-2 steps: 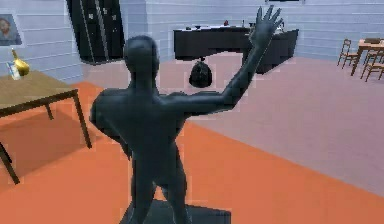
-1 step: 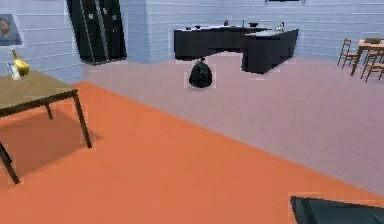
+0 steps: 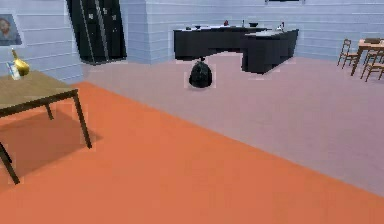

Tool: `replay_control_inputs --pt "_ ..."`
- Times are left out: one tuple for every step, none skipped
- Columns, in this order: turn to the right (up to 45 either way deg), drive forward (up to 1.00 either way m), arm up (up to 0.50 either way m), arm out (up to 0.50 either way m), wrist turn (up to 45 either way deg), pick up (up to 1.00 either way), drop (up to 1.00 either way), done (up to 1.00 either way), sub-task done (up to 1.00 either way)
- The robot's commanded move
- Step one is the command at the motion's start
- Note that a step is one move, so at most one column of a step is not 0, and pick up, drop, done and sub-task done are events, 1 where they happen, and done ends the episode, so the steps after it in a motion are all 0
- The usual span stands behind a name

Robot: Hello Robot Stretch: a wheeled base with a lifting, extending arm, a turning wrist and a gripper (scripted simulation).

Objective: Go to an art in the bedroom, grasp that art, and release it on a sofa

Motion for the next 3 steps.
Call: replay_control_inputs --pt "0.0 0.0 0.0 0.0 45.0 0.0 0.0 0.0 0.0" --pt "0.0 0.0 0.0 0.0 45.0 0.0 0.0 0.0 0.0" --pt "0.0 0.0 0.0 0.0 45.0 0.0 0.0 0.0 0.0"
